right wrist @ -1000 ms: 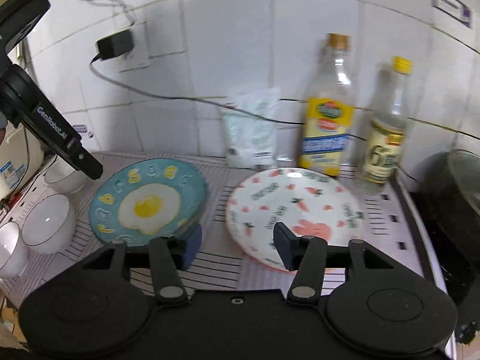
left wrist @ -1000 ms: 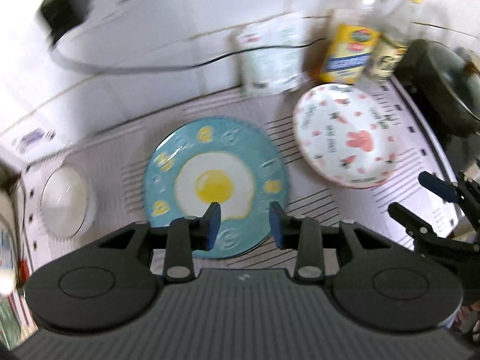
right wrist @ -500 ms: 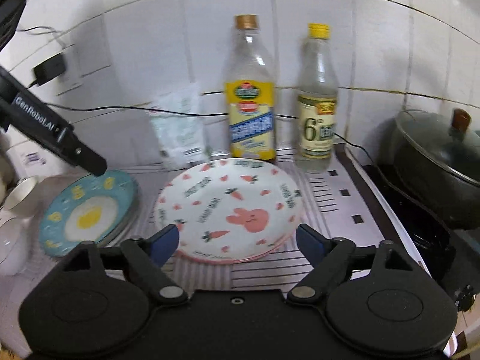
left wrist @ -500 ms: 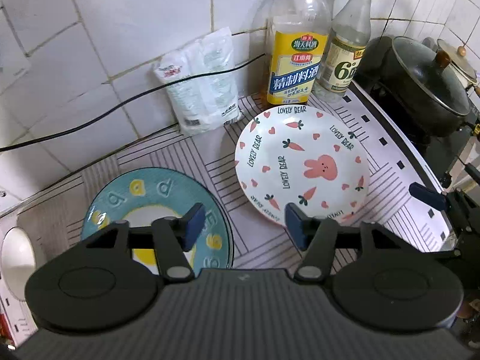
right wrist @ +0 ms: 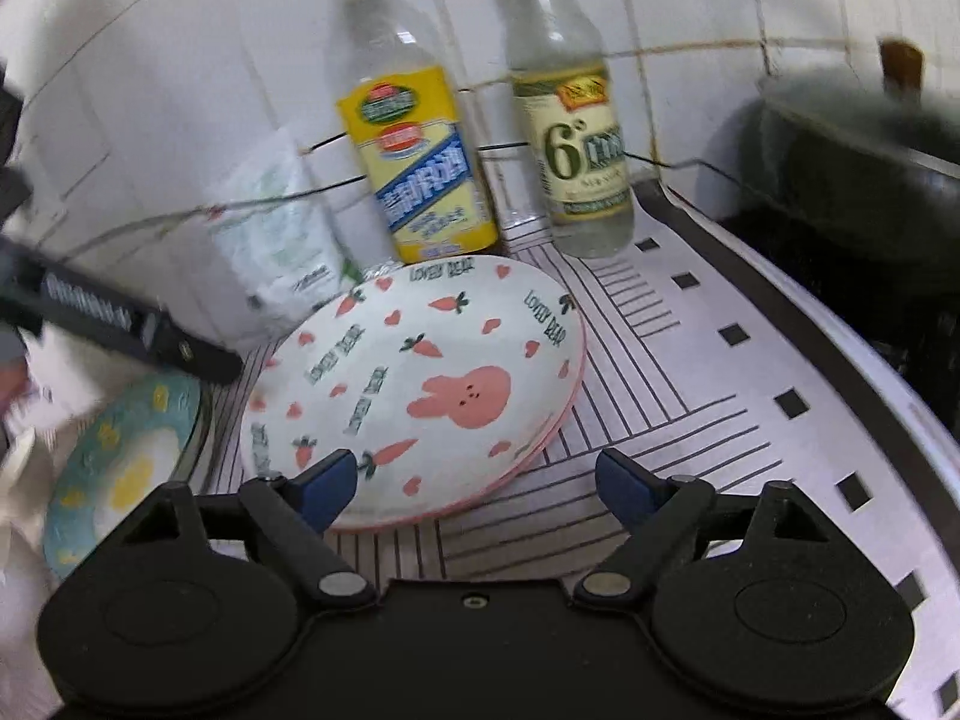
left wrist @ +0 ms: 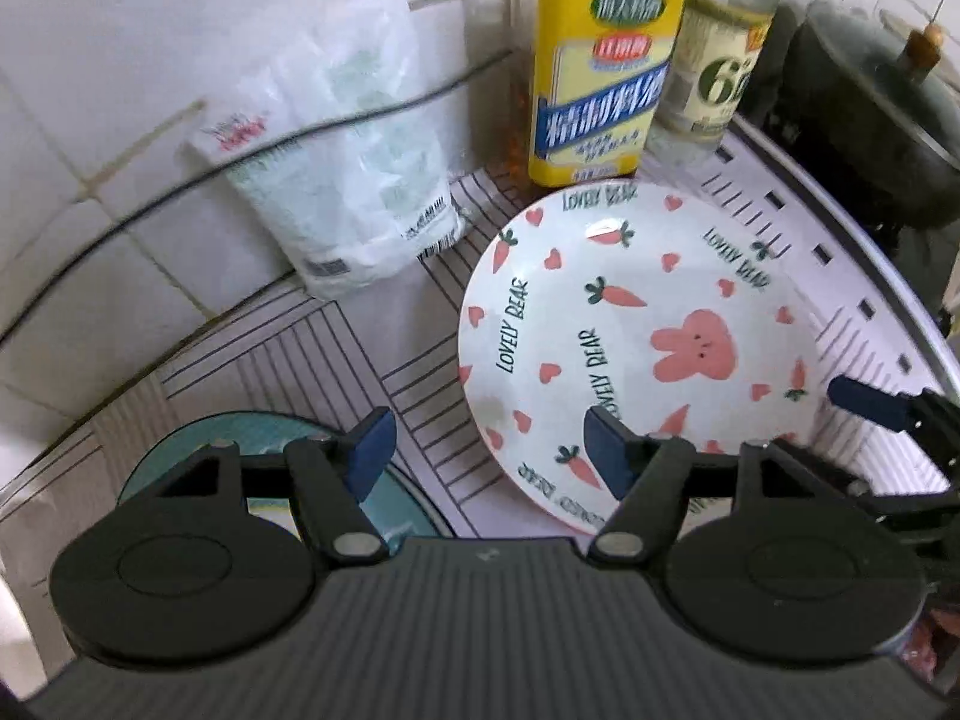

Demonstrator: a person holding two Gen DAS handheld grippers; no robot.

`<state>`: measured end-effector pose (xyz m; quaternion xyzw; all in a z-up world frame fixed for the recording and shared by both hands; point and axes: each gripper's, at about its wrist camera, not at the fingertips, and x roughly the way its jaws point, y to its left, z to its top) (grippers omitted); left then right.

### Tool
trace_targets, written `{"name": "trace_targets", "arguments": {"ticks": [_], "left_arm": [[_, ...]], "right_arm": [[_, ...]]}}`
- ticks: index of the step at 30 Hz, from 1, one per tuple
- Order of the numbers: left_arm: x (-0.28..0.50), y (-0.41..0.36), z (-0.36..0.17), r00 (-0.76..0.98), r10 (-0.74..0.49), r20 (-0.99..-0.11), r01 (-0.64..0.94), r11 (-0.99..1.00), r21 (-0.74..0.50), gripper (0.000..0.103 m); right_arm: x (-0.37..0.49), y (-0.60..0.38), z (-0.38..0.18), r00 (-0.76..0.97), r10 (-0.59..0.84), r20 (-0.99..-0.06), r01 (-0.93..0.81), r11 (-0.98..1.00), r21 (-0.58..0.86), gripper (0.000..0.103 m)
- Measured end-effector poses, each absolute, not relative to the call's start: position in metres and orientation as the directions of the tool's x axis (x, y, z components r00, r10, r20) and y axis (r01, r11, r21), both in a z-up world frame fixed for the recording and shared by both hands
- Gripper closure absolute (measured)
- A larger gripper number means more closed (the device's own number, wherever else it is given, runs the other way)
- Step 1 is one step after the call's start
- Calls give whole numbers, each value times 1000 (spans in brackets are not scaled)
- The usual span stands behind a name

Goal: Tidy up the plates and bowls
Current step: 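Grasp the rim of the pink Lovely Bear bunny plate with the left tool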

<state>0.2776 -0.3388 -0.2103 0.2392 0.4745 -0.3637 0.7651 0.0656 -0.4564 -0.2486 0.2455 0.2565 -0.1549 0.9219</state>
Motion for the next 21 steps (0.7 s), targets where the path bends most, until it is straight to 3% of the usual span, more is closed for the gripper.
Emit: {"name": "trace_targets", "arguments": {"ticks": [7,10,14,19,21], "left_arm": [[296,-349,-230,386,-320,-865,785,607,125,43],[301,-351,-238,355,-334,-873,812,574,110,55],[307,-355,-240,259,-372,-891,830,557,9,83],[302,-358,-243,252,-382,-889,844,536,9,83],[305,-356,-245,238,-394,-888,837,547,-18,82]], "right_arm": [[85,-468,-256,821,-156,-550,435,795,424,35],[89,-469,-260,816,-173,-552,455,780,429,42],[90,-473,-266,803,-188,-566,488,752,442,63],[89,-477,-269,794,-191,-577,505,736,451,79],[87,-480,-271,801,-179,-571,499,727,472,79]]}}
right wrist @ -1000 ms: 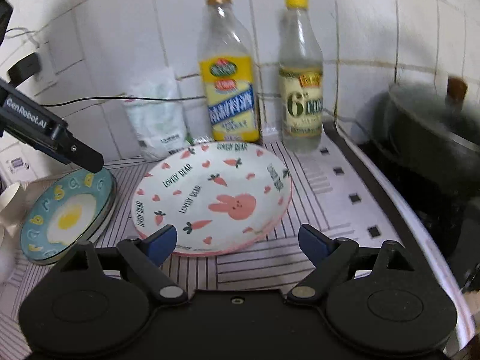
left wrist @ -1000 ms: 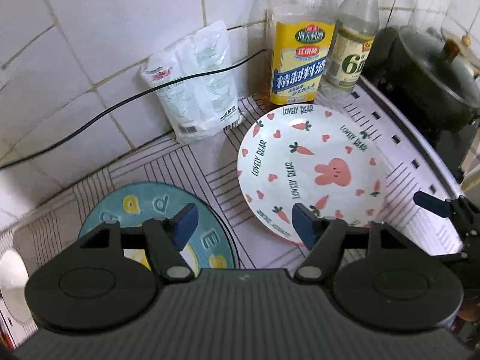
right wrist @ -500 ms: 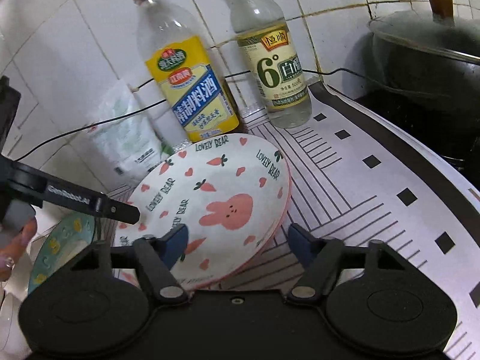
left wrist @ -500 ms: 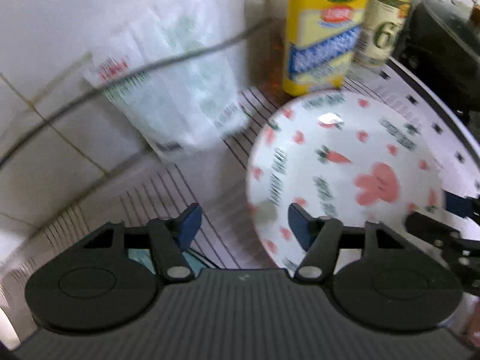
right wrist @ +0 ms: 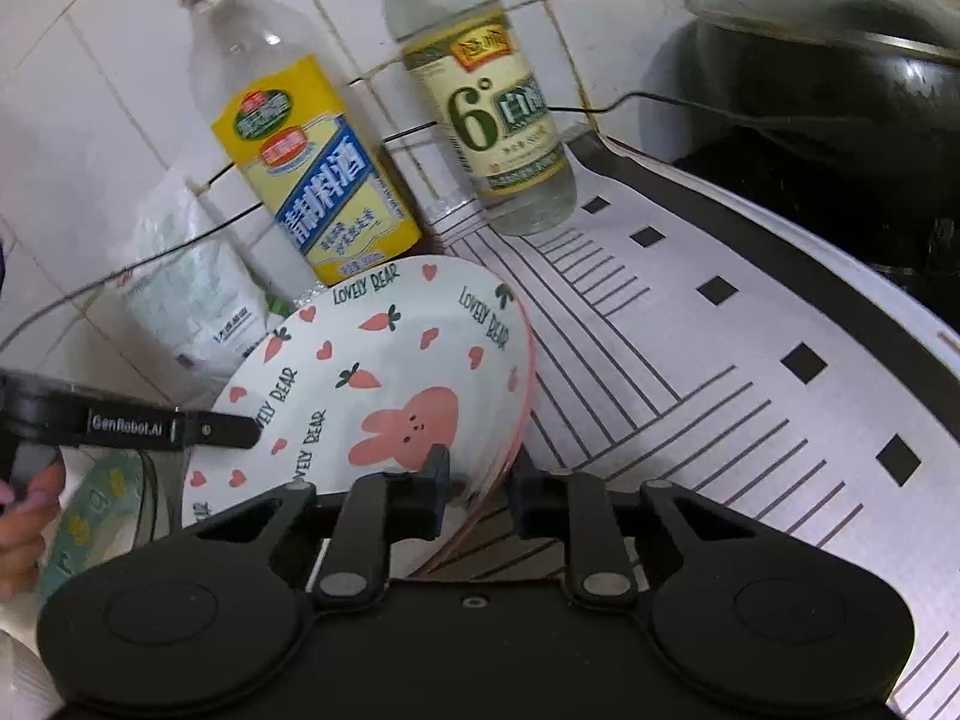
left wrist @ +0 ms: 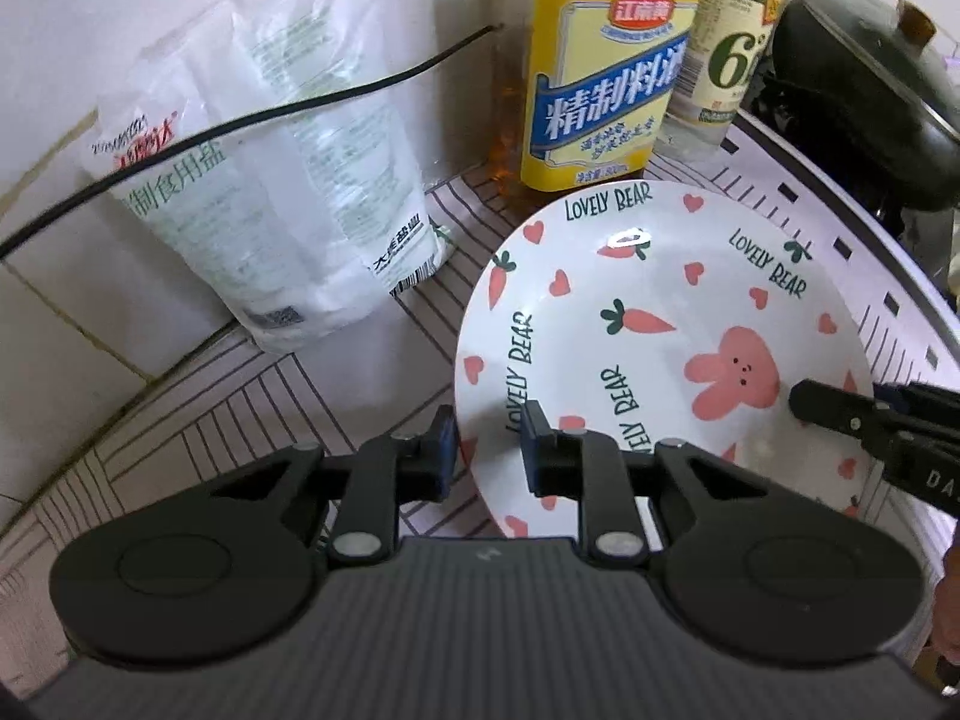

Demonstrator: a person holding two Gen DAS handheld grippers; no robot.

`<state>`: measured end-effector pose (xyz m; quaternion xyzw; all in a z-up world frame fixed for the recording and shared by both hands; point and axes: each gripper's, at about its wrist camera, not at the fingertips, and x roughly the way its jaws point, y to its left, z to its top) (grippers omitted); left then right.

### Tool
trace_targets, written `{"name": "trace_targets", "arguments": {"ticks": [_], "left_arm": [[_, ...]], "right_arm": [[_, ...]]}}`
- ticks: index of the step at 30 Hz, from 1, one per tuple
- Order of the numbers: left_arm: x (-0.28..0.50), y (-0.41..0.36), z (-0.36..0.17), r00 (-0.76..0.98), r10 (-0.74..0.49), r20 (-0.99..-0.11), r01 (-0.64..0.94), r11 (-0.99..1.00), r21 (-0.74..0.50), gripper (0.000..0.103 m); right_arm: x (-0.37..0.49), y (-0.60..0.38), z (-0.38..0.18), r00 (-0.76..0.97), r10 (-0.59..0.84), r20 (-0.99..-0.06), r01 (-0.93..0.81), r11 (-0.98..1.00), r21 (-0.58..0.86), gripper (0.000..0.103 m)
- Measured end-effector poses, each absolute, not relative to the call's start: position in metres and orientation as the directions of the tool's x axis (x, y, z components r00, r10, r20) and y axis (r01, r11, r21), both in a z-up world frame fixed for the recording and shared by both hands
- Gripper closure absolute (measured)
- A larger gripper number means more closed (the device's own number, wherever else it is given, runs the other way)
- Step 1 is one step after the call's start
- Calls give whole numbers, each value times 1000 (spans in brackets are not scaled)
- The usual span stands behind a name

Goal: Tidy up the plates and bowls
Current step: 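Grasp the rim of the pink Lovely Bear bunny plate with the left tool, then carry the bunny plate with the left tool onto the blue plate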

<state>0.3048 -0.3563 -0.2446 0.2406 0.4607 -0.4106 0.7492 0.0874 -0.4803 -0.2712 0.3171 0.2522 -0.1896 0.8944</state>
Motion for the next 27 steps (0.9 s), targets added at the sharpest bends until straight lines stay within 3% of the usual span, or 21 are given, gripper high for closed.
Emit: {"name": "trace_targets", "arguments": {"ticks": [8,13,27], "left_arm": [[312,-360,-244,177,-353,-919,842,538,-45,82],[306,-349,-236,202,-345,-917,839,543,-20,82],[291,-320,-179,266,-368,-891,782,623,-23,81]], "right_arm": [[90,-480,-268,796,-174,-579,490,747,449,82],[90,-481,-259,802,-94,-590,413,800,435,82],[82,-475,-234,835,-47,-548,319,853,412,82]]}}
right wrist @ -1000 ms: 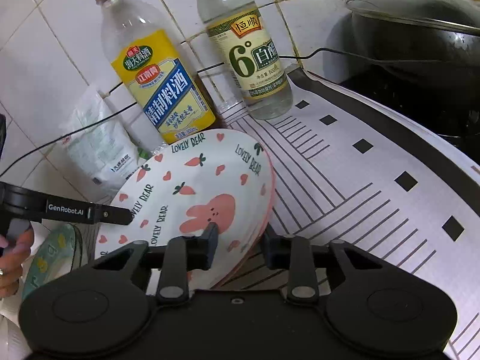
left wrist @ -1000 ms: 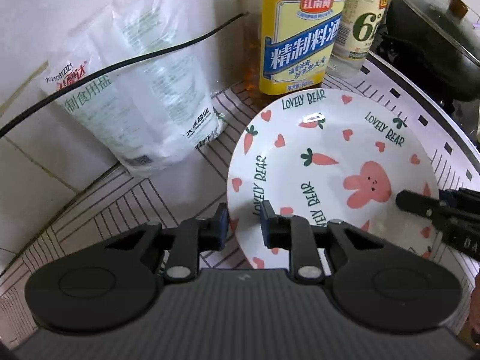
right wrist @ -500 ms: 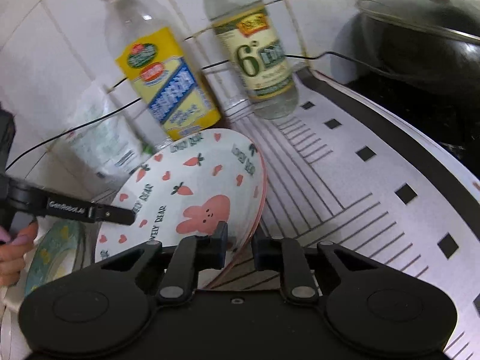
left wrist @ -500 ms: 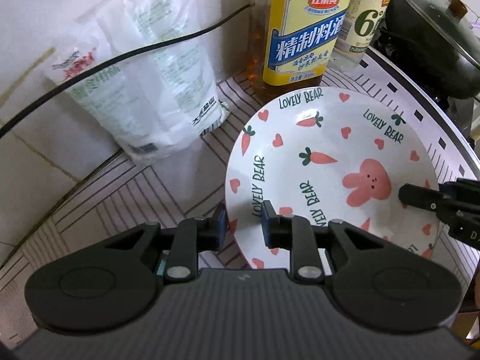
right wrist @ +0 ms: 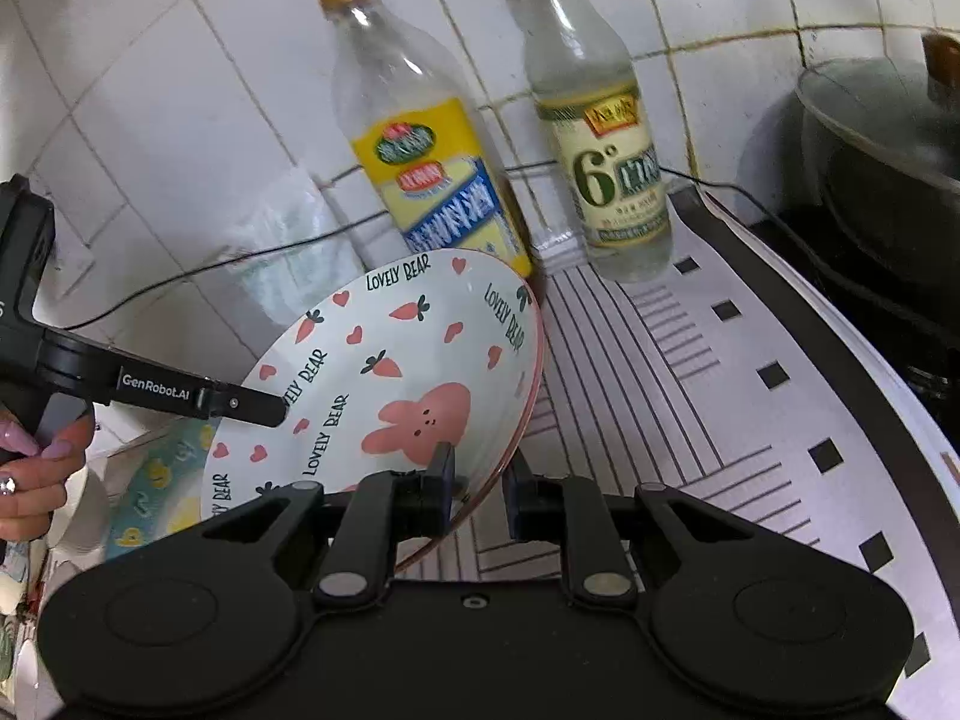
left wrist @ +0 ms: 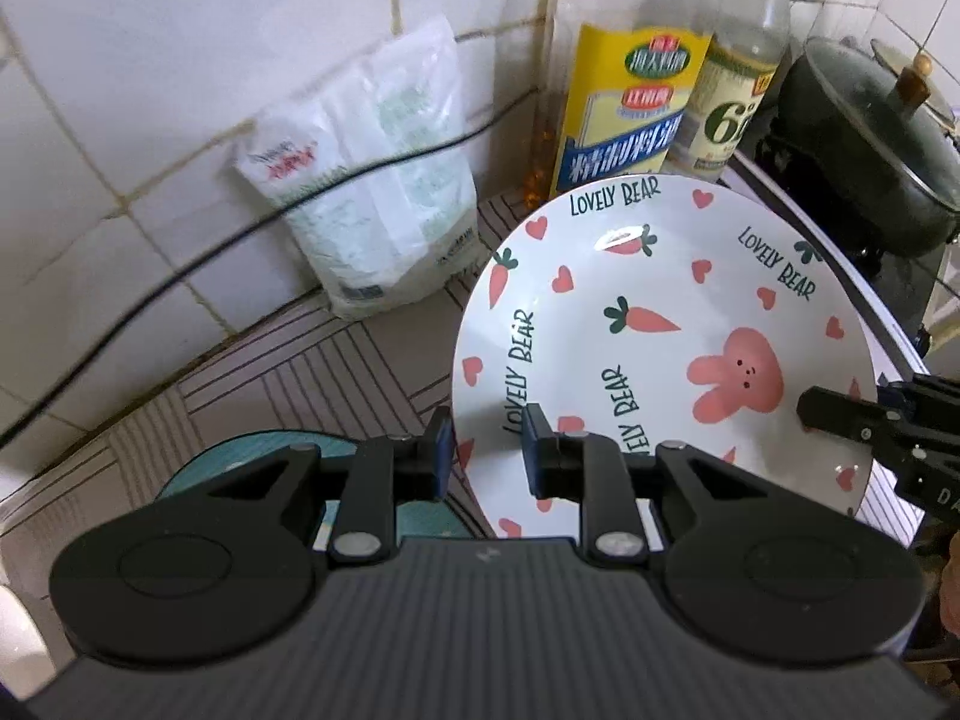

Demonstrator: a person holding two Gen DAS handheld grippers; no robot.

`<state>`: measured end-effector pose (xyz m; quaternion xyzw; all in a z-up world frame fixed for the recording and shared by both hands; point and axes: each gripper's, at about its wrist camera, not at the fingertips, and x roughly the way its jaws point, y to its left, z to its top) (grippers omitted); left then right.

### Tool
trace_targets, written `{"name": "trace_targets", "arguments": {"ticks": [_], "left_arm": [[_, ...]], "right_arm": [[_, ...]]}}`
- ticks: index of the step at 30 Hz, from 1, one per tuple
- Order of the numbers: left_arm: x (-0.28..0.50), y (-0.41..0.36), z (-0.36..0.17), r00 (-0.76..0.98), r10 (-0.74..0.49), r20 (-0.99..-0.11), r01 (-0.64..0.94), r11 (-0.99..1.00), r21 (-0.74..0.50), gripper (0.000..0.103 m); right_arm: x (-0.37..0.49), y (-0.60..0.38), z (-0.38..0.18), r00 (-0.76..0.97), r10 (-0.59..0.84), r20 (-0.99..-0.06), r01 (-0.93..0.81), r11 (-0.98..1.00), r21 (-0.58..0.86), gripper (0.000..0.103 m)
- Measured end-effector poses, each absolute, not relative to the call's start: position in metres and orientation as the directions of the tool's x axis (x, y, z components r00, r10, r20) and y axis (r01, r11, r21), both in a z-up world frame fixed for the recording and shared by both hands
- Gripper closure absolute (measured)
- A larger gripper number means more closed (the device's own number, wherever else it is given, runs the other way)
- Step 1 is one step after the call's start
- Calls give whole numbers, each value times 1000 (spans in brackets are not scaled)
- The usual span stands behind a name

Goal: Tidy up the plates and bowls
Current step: 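Carry the bunny plate with the left tool onto the blue plate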

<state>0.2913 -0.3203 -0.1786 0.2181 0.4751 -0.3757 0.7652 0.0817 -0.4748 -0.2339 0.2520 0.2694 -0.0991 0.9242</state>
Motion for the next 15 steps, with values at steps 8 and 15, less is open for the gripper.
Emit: {"name": "trace_targets", "arguments": {"ticks": [8,15], "left_arm": [[277,-286,-144,305,-393,-867,752,659,-34,81],[273,-248,-129,329,-370,-869,707,706,-33,81]], "right_arm": [[73,-461,-206,855,13,-519,248,868,430,82],[73,-438,-192,859,65,-507,182,889,421,82]]}}
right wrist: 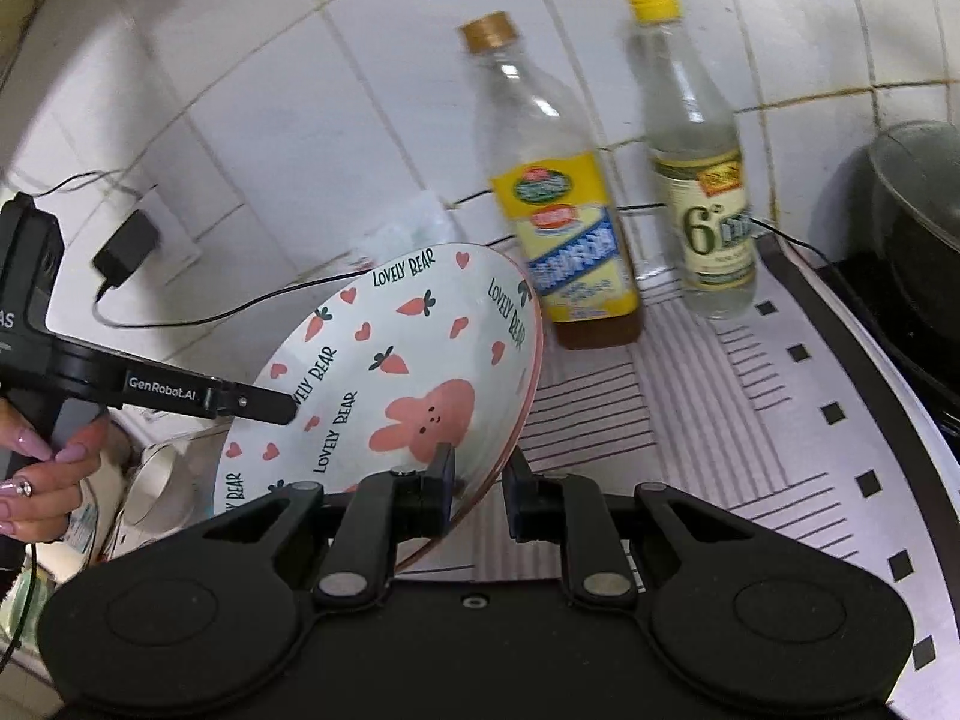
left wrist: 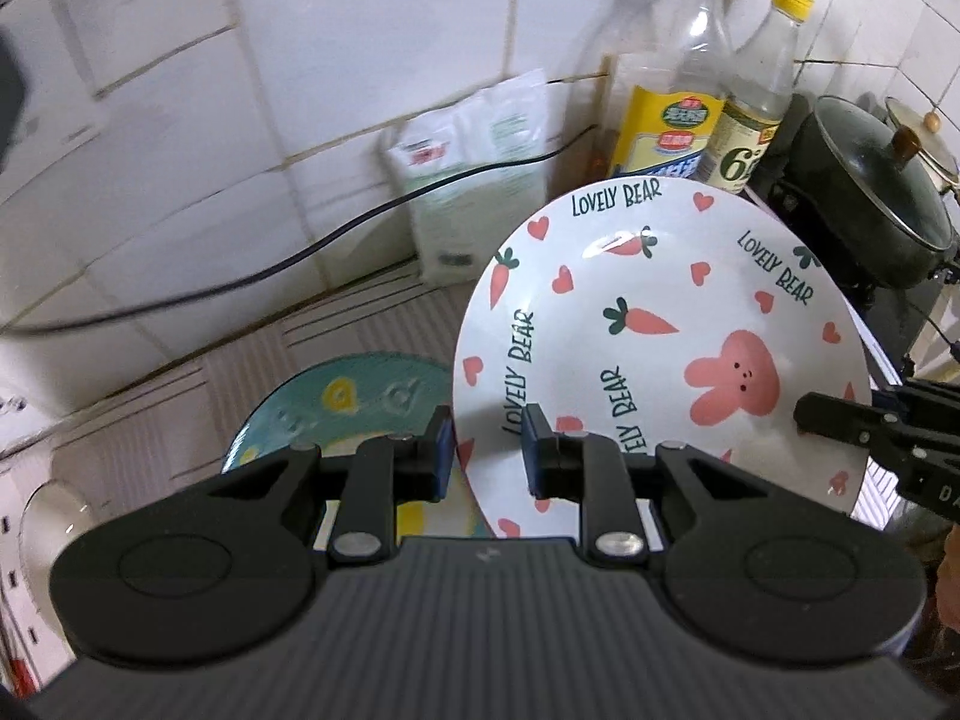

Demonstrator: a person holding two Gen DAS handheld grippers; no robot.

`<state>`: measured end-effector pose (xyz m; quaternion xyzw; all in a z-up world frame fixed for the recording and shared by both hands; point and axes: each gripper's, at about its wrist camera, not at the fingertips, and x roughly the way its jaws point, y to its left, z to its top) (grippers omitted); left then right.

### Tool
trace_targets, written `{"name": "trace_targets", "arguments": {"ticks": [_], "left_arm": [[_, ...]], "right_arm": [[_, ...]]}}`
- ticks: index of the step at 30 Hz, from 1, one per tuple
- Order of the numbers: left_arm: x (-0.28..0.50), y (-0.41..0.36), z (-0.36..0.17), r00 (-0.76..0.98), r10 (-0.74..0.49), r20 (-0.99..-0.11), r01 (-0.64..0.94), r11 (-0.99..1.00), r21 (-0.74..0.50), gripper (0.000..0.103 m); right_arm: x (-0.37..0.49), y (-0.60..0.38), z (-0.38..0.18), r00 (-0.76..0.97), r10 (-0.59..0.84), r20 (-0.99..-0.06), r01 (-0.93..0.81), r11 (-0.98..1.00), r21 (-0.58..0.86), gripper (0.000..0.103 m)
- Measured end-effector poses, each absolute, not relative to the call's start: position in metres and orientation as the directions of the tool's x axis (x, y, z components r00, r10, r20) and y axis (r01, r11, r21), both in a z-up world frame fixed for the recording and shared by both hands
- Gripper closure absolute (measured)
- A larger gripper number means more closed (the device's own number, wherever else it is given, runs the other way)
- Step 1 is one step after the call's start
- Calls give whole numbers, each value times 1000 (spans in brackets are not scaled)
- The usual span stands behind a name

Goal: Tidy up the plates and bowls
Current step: 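Carry the bunny plate with the left tool onto the blue plate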

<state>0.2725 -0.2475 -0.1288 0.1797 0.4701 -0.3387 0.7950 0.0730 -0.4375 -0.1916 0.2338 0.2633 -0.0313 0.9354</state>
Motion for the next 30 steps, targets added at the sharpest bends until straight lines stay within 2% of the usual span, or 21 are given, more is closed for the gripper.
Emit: {"name": "trace_targets", "arguments": {"ticks": [10,15,21,30], "left_arm": [[275,-179,-123,336,-333,-881,614,787,-64,81],[284,-152,-131,321,-304,-897,565,821,-76,82],[300,-129,-151,283,-255,-925,508,858,-82,81],[319,-120,-179,237,-197,-951,480,875,-62,81]], "right_arm": [[85,-400,-179,865,183,-467,70,878,473,82],[104,-378,-179,846,223,-484,32,885,465,82],[125,-367,-195,828,288,-480,10,849,528,82],[156,-349,-217,793,306,-527,23,849,528,83]]}}
